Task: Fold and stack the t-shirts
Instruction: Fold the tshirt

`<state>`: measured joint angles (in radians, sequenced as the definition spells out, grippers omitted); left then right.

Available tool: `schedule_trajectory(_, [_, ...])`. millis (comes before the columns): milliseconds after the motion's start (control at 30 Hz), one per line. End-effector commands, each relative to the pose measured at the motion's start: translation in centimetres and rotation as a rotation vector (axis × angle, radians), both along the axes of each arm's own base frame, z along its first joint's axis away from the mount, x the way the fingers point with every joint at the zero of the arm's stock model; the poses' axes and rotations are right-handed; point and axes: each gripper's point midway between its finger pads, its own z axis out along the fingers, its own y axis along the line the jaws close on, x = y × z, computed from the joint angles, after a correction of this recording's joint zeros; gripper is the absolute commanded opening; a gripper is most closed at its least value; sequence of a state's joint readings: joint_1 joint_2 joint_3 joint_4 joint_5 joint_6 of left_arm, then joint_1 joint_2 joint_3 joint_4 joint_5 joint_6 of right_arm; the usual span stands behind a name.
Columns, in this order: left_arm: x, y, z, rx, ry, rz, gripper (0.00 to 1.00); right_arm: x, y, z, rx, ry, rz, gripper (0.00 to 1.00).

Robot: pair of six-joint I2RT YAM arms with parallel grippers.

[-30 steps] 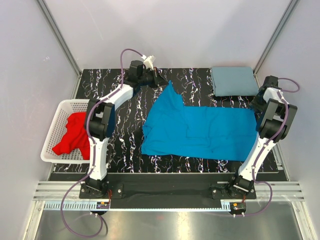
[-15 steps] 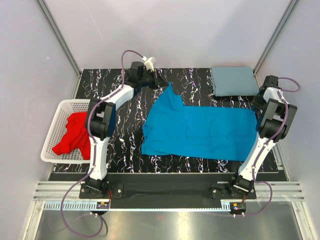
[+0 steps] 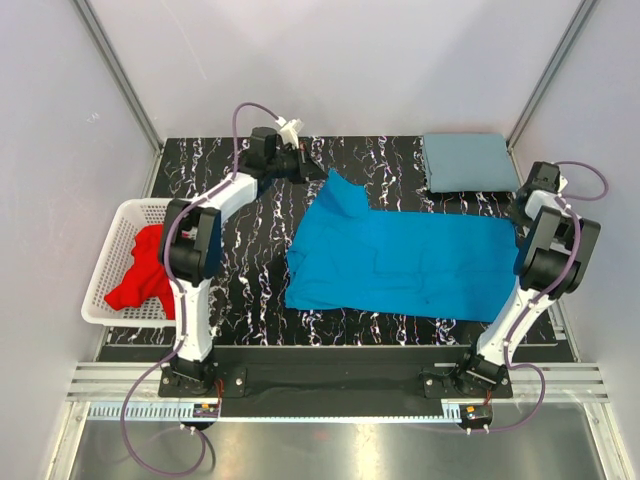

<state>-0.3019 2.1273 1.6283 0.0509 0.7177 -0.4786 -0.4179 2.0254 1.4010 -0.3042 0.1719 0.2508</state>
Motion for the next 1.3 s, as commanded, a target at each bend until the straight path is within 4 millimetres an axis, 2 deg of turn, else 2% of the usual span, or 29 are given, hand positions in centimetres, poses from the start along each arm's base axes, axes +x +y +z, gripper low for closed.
schedule_trajectory(0, [-1.3,0.5,6.6,-0.035,-0.19,-0.064,0.0,2.4,-1.5,5.8,-0.093,-0.224,-0.023,0.0])
schedule_trajectory(100, [-2.4,0.8,6.3,-0.013,-0.205,-0.084,0.0,2.0,-1.4,6.3,-0.103,-0.246,-0.033,0.0])
schedule_trajectory(133, [-2.6,1.1,6.9,-0.01,-0.222,-0.081,0.0,2.0,-1.6,6.6,-0.113,-0.259,-0.038,0.0])
schedule_trajectory(300, [-4.1,2.4,5.9,0.024,-0.198,-0.079,0.0,0.8,-1.7,7.1,-0.124,-0.263,-0.082,0.0])
schedule_trajectory(467, [-6.0,2.7,4.9,0.028,-0.174,-0.104,0.0,-0.4,-1.8,7.4,-0.128,-0.262,-0.129,0.0])
schedule_trajectory(567, [-7.0,3.3,4.0,0.055,-0.157,-0.084,0.0,-1.5,-2.0,7.2,-0.133,-0.243,-0.174,0.0])
schedule_trajectory(700, [-8.1,4.0,4.2,0.081,-0.165,-0.074,0.0,-3.8,-2.4,6.5,-0.136,-0.2,-0.239,0.0])
schedule_trajectory(733, [-8.6,4.2,3.8,0.091,-0.137,-0.074,0.0,-4.0,-2.4,6.8,-0.138,-0.209,-0.248,0.0])
schedule_trajectory(900, [-10.2,4.6,3.6,0.121,-0.133,-0.052,0.0,-5.8,-1.3,6.1,-0.101,-0.204,-0.273,0.0])
schedule_trajectory(933, [-10.7,4.7,3.2,0.134,-0.116,-0.058,0.0,-6.0,-1.2,6.6,-0.105,-0.218,-0.279,0.0])
schedule_trajectory(1033, [-11.8,4.9,2.4,0.158,-0.091,-0.064,0.0,-6.6,-0.8,6.5,-0.091,-0.223,-0.281,0.0])
schedule_trajectory(1133, [-13.0,4.9,1.5,0.184,-0.066,-0.066,0.0,-7.1,-0.1,6.3,-0.066,-0.216,-0.278,0.0])
schedule_trajectory(1267, [-14.8,5.0,0.0,0.222,-0.025,-0.078,0.0,-8.8,0.3,5.3,-0.063,-0.174,-0.308,0.0])
